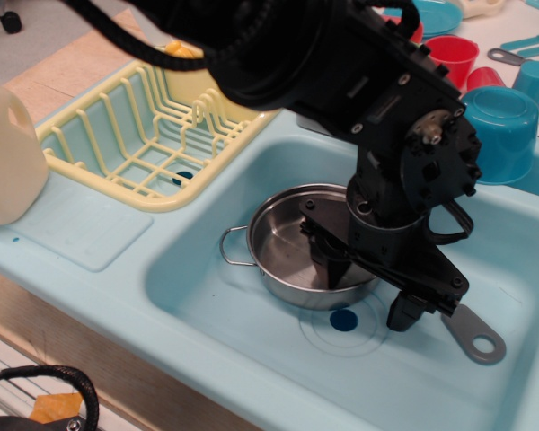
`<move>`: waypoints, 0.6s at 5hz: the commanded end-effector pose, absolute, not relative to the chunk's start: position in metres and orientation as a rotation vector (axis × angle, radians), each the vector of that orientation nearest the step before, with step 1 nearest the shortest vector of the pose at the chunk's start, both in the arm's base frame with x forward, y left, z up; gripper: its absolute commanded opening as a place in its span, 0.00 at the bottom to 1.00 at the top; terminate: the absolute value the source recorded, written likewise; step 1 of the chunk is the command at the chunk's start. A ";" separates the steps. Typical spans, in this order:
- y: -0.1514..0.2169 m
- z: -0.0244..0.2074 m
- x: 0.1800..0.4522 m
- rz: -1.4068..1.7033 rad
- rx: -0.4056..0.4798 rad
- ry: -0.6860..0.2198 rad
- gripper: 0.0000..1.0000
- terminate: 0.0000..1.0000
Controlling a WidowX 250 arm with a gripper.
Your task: Put pot or pan from sink into drying rack
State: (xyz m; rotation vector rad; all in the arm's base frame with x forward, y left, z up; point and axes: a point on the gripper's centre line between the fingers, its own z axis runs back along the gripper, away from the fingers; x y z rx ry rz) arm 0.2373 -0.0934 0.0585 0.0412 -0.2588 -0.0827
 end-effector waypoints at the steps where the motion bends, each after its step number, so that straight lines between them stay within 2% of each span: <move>1: -0.091 0.059 0.240 -0.061 0.035 -0.272 0.00 0.00; 2: -0.093 0.063 0.238 -0.058 0.042 -0.265 0.00 0.00; 3: -0.099 0.078 0.233 -0.040 0.086 -0.260 0.00 0.00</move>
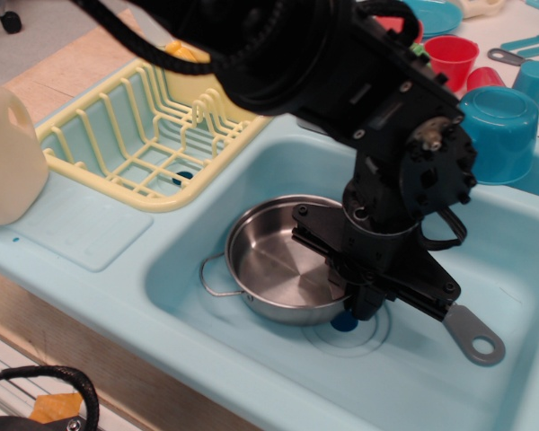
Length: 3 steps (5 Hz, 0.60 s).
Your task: Put pot or pan from sink into drying rack
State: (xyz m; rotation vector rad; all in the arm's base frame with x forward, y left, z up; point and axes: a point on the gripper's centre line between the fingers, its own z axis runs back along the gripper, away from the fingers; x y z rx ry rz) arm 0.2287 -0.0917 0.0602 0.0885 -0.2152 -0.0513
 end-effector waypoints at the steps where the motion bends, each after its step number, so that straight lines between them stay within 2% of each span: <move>1: -0.109 0.098 0.224 -0.026 0.150 -0.288 0.00 0.00; 2: -0.124 0.110 0.222 -0.028 0.178 -0.298 0.00 0.00; 3: -0.122 0.129 0.223 -0.043 0.239 -0.335 0.00 0.00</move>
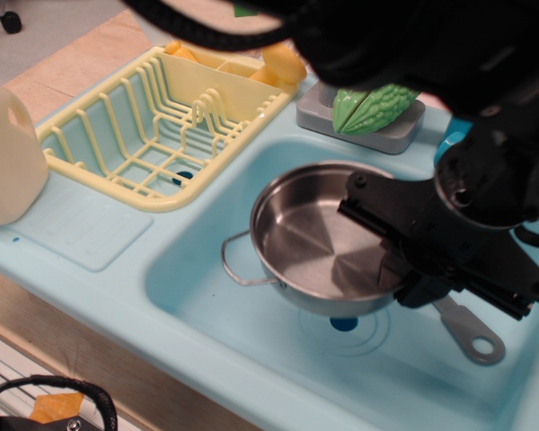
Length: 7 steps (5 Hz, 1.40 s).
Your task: Put pot or pan from sink into drying rack
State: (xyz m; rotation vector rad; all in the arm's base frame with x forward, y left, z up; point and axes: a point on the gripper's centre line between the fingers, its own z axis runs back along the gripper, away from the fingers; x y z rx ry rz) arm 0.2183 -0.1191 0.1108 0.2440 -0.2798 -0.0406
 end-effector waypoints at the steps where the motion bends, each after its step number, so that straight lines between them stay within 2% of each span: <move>1: -0.103 0.136 0.224 -0.044 0.267 -0.347 0.00 0.00; 4: -0.028 0.131 0.250 0.009 0.259 -0.367 0.00 0.00; 5: -0.005 0.128 0.261 0.045 0.234 -0.342 0.00 0.00; 7: 0.015 0.128 0.258 0.092 0.239 -0.340 0.00 0.00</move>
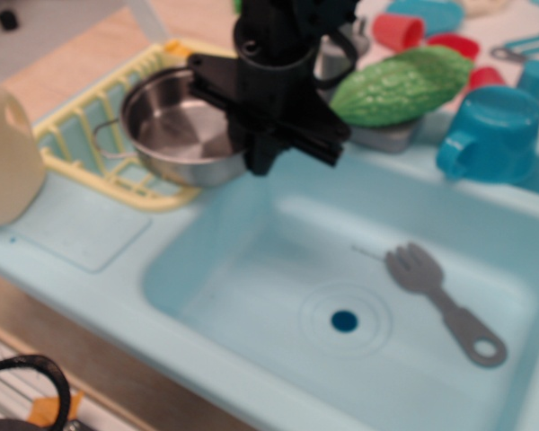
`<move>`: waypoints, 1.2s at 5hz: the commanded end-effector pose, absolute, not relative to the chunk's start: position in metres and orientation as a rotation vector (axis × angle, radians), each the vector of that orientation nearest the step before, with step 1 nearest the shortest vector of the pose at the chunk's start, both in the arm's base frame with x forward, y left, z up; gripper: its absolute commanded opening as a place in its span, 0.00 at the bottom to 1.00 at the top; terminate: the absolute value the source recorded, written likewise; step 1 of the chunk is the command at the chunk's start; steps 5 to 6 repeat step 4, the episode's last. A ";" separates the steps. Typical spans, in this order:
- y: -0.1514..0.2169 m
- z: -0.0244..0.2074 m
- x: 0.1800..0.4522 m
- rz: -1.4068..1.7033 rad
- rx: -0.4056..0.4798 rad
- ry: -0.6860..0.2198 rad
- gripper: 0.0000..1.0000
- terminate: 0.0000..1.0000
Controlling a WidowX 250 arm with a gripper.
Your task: Put pot or pan from sink into drying rack
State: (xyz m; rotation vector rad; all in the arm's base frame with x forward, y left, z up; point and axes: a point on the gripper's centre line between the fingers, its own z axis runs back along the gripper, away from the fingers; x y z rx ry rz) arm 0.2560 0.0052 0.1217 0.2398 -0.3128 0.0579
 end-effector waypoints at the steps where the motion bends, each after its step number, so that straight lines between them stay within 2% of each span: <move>1: 0.027 0.132 0.261 0.101 0.242 -0.342 0.00 0.00; 3: 0.045 0.127 0.265 0.111 0.222 -0.338 0.00 0.00; 4: 0.053 0.124 0.265 0.115 0.213 -0.340 0.00 1.00; 6: 0.053 0.124 0.265 0.115 0.213 -0.340 0.00 1.00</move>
